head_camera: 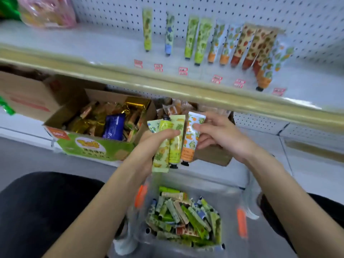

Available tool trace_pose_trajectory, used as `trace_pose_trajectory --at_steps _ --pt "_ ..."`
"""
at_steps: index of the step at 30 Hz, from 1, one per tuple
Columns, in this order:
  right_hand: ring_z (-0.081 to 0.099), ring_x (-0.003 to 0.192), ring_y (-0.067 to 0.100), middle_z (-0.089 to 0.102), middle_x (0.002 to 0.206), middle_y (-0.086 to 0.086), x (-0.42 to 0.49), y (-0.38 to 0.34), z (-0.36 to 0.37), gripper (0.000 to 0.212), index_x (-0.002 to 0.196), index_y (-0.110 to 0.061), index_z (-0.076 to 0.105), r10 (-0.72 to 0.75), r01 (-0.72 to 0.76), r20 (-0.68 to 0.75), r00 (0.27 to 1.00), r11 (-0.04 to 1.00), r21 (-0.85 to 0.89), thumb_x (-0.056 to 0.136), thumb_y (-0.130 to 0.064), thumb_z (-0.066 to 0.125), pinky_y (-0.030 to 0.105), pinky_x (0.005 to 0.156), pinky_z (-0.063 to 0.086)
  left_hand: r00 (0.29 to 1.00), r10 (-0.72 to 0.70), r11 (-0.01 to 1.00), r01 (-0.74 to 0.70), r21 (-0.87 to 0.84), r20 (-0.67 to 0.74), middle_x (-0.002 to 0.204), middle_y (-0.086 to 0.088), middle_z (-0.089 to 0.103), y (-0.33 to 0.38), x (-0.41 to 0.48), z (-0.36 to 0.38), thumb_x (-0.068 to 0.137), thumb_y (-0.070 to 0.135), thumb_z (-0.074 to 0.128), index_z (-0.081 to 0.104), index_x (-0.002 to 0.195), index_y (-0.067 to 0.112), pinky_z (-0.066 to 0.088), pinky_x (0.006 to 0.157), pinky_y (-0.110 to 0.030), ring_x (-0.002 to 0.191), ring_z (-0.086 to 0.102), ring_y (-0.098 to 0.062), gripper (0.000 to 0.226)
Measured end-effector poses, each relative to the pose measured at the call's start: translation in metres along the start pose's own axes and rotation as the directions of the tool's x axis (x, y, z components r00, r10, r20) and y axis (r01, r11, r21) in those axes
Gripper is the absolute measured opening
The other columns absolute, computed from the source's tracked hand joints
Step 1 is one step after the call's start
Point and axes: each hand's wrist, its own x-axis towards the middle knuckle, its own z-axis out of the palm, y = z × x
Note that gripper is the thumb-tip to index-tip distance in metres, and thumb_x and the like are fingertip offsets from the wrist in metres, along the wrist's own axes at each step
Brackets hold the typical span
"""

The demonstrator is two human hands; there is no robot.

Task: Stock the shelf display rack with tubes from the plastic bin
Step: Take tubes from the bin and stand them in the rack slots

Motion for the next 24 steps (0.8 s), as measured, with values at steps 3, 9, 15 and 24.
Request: trace_pose_trajectory --at_steps 3,9,15,24 --pt "0.068 0.057 0.02 0.069 0.078 0.013 -0.007 -0.046 -0.01 0.011 0.09 -0.015 0.049 -0.083 0.081 -0.024 0.996 0.995 -0.062 0.091 -0.01 0.058 0.035 0.061 0.059 0.994 0.106 0.992 -0.107 0.061 0.015 0.108 -0.015 0.071 0.039 -0.015 0.013 0.06 0.032 0.085 0.061 0.118 0.01 0.057 0.079 -0.051 0.092 0.071 -0.031 0.066" --pt "0.066 0.054 0.014 0.065 0.073 0.016 -0.024 -0.123 -0.033 0.016 0.087 -0.008 0.05 -0.183 0.16 -0.075 0.98 0.958 -0.238 0.091 -0.019 0.06 0.028 0.06 0.059 0.982 0.185 0.975 -0.187 0.118 0.026 0.119 -0.007 0.067 0.1 -0.021 0.035 0.024 0.056 0.092 0.063 0.118 0.021 0.048 0.096 -0.053 0.111 0.062 -0.032 0.105" --pt "0.057 0.05 0.007 0.059 0.055 -0.001 -0.02 -0.159 -0.061 0.014 0.069 -0.007 0.066 -0.267 0.187 -0.139 0.954 0.888 -0.42 0.079 -0.012 0.074 0.014 0.043 0.045 0.977 0.21 0.971 -0.214 0.103 0.048 0.138 0.005 0.045 0.143 -0.017 0.055 0.049 0.056 0.087 0.043 0.138 0.023 0.033 0.098 -0.038 0.131 0.042 -0.025 0.105" --pt "0.067 0.053 0.019 0.069 0.063 0.017 0.021 -0.201 -0.118 0.016 0.071 0.003 0.067 -0.213 0.016 -0.244 0.946 0.785 -0.62 0.079 -0.009 0.075 0.029 0.053 0.059 0.969 0.22 0.965 -0.233 0.123 0.109 0.154 -0.002 0.03 0.169 0.039 0.067 0.072 0.04 0.078 0.03 0.147 0.02 0.024 0.11 -0.049 0.14 0.027 -0.026 0.091"
